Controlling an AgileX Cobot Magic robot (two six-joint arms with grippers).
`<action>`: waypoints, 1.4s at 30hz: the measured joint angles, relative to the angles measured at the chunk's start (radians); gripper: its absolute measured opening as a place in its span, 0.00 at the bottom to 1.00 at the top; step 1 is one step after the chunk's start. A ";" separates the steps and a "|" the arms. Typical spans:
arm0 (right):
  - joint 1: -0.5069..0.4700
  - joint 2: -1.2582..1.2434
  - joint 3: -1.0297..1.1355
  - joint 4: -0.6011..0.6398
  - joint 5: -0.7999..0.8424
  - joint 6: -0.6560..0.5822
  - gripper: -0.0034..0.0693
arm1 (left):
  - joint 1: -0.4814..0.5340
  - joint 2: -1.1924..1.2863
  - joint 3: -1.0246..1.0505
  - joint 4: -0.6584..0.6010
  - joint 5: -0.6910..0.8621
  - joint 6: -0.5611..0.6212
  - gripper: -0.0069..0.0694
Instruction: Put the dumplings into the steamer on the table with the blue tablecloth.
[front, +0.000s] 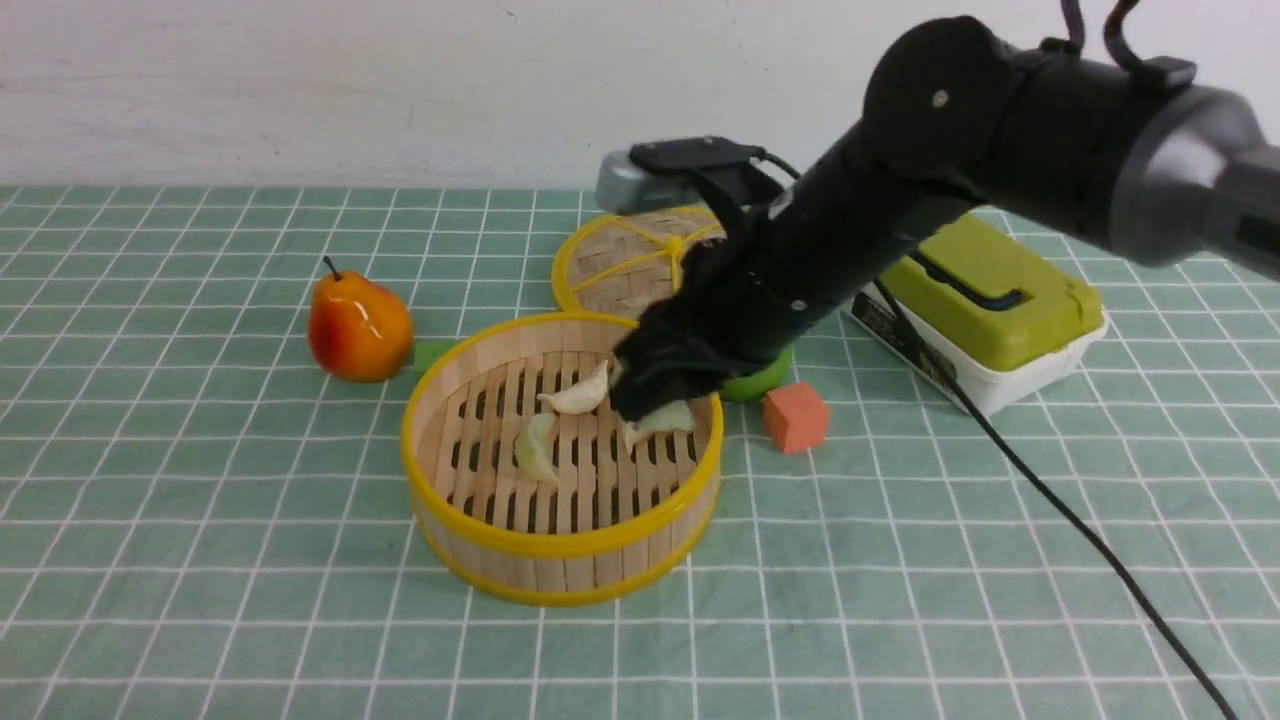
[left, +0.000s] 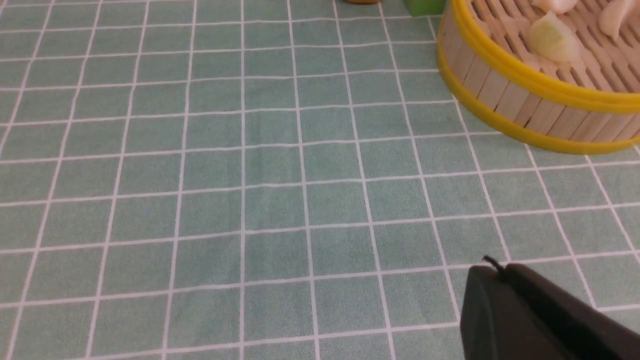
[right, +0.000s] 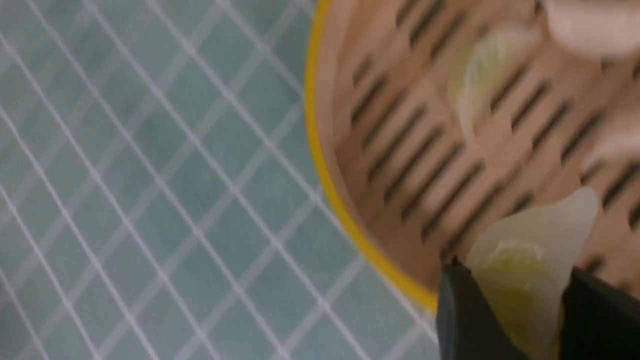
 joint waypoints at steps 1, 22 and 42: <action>0.007 0.026 -0.001 0.020 -0.054 0.009 0.33 | 0.000 0.000 0.000 0.000 0.000 0.000 0.09; 0.019 0.227 -0.001 0.060 -0.232 0.144 0.59 | 0.000 0.000 0.000 0.000 -0.001 0.000 0.11; 0.019 -0.800 0.370 -0.499 0.090 0.310 0.02 | 0.000 0.000 0.000 0.000 -0.001 0.000 0.13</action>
